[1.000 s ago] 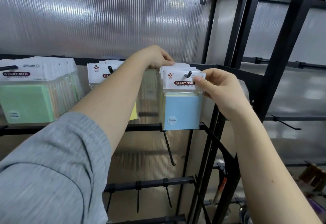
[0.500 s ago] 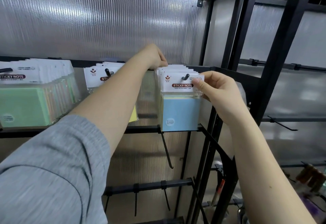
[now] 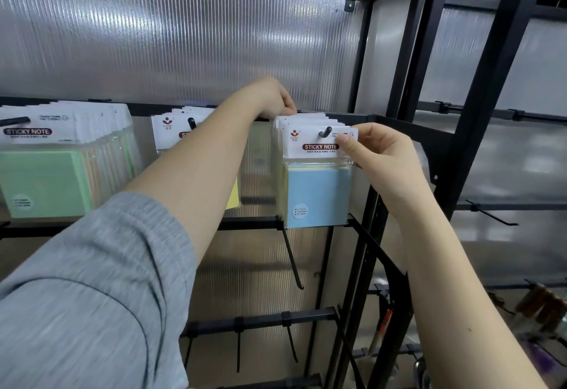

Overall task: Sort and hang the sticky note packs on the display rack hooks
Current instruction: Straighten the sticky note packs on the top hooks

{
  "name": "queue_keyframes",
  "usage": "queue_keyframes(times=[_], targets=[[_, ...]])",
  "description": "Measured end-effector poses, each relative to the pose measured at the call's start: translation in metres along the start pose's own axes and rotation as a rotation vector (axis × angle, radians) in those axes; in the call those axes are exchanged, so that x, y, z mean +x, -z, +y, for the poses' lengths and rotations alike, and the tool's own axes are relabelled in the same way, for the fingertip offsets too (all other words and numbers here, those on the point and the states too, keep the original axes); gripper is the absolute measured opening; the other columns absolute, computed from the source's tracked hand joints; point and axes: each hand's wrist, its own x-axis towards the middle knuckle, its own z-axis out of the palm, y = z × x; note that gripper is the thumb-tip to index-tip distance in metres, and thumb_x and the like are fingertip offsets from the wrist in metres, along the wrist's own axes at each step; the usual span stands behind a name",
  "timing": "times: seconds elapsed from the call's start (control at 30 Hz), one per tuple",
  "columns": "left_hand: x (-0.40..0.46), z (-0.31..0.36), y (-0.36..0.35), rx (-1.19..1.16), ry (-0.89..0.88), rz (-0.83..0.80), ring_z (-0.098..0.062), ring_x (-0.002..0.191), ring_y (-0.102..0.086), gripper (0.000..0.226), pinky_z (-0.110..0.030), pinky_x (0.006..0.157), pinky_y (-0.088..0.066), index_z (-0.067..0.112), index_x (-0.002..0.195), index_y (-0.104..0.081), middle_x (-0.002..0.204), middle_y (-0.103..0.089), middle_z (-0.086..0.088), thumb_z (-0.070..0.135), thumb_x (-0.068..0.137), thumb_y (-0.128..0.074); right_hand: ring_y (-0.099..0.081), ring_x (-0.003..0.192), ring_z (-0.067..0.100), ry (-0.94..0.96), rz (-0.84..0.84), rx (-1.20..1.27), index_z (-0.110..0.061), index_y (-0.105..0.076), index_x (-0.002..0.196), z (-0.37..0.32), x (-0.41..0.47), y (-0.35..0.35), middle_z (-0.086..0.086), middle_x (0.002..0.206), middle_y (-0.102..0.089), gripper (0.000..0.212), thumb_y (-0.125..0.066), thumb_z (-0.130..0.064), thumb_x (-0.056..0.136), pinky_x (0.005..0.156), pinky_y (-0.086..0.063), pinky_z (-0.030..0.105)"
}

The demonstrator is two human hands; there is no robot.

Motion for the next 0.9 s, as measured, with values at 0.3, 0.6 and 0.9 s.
queue_keyframes(times=[0.3, 0.6, 0.9], targets=[[-0.018, 0.018, 0.016, 0.079, -0.128, -0.071, -0.01, 0.102, -0.056, 0.028, -0.026, 0.088, -0.04, 0.028, 0.106, -0.07, 0.106, -0.065, 0.01, 0.045, 0.086, -0.063, -0.07, 0.089, 0.014, -0.059, 0.013, 0.066, -0.012, -0.069, 0.095, 0.01, -0.016, -0.004, 0.001, 0.096, -0.074, 0.015, -0.074, -0.016, 0.081, 0.077, -0.054, 0.023], [-0.02, 0.022, 0.013, 0.069, -0.162, -0.08, -0.007, 0.093, -0.056, 0.019, -0.022, 0.082, -0.038, 0.027, 0.102, -0.072, 0.098, -0.066, 0.01, 0.031, 0.084, -0.069, -0.065, 0.08, 0.015, -0.076, 0.031, 0.103, -0.017, -0.068, 0.082, 0.006, -0.008, -0.009, 0.006, 0.089, -0.073, 0.008, -0.066, -0.02, 0.089, 0.079, -0.052, 0.033], [-0.014, 0.016, 0.006, 0.019, -0.125, -0.015, -0.01, 0.088, -0.057, 0.015, -0.024, 0.074, -0.04, 0.019, 0.099, -0.073, 0.092, -0.066, 0.005, 0.024, 0.088, -0.065, -0.065, 0.081, 0.02, -0.11, 0.06, 0.181, -0.016, -0.067, 0.078, 0.005, -0.01, -0.013, 0.007, 0.087, -0.072, 0.012, -0.066, -0.019, 0.089, 0.086, -0.052, 0.046]])
